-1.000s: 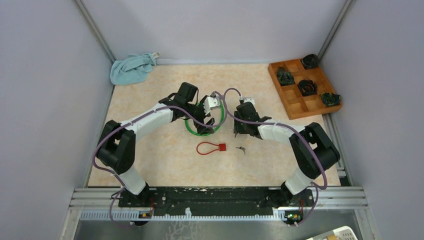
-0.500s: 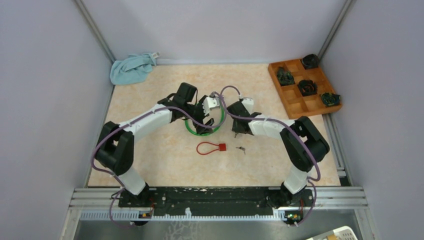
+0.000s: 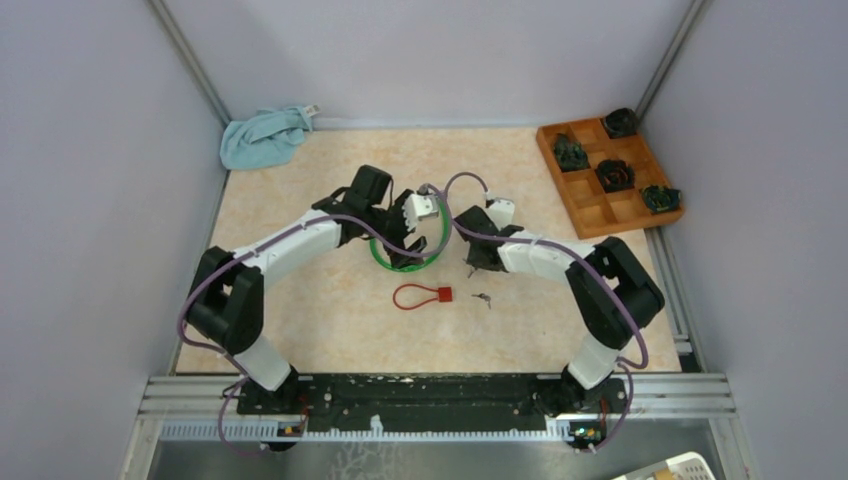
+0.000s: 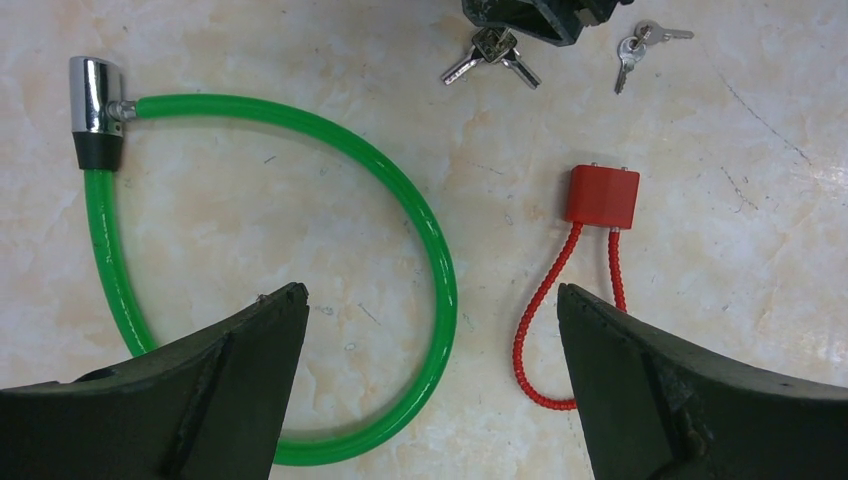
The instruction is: Unlock with the key
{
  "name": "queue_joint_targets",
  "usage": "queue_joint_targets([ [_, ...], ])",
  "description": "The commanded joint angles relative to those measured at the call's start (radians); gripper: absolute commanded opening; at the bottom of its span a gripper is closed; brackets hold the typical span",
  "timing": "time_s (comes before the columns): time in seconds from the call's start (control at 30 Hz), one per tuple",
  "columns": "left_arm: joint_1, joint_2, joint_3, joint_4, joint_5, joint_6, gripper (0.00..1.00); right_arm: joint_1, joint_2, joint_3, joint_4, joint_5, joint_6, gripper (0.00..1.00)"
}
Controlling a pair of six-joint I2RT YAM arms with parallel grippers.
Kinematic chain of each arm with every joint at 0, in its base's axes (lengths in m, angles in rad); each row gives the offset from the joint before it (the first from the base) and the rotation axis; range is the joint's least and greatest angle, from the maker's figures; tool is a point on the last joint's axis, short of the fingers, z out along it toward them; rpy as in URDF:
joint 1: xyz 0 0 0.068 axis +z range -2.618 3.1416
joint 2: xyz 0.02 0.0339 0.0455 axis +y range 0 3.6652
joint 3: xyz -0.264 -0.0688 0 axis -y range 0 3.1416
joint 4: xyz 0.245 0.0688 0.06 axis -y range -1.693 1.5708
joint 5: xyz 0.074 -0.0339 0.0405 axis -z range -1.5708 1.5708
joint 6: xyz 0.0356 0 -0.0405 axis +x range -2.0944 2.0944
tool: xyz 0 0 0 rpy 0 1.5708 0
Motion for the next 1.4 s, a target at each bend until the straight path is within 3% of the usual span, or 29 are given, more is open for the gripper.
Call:
queue_joint_targets([
  [0.0,0.005,-0.044,-0.015,0.000,-0.015,0.006,0.99,0.011,-0.085,0.014,-0.020,-0.003,0.065,0.33],
  [0.3,0.018,-0.066,-0.034,0.006,-0.028,0.007,0.99,0.013,-0.063,0.001,0.001,-0.079,0.156,0.29],
  [0.87,0.029,-0.078,-0.043,0.003,-0.027,0.011,0.99,0.016,0.014,0.007,-0.002,-0.065,0.183,0.24],
  [0.97,0.028,-0.079,-0.047,0.002,-0.026,0.009,0.99,0.017,0.014,0.012,-0.008,-0.062,0.181,0.18],
  [1.1,0.028,-0.077,-0.045,-0.007,-0.021,0.013,0.99,0.016,-0.001,0.014,-0.008,-0.051,0.171,0.01],
  [1.37,0.029,-0.073,-0.043,-0.041,0.018,0.028,0.99,0.002,-0.071,-0.022,0.152,-0.163,-0.039,0.00],
])
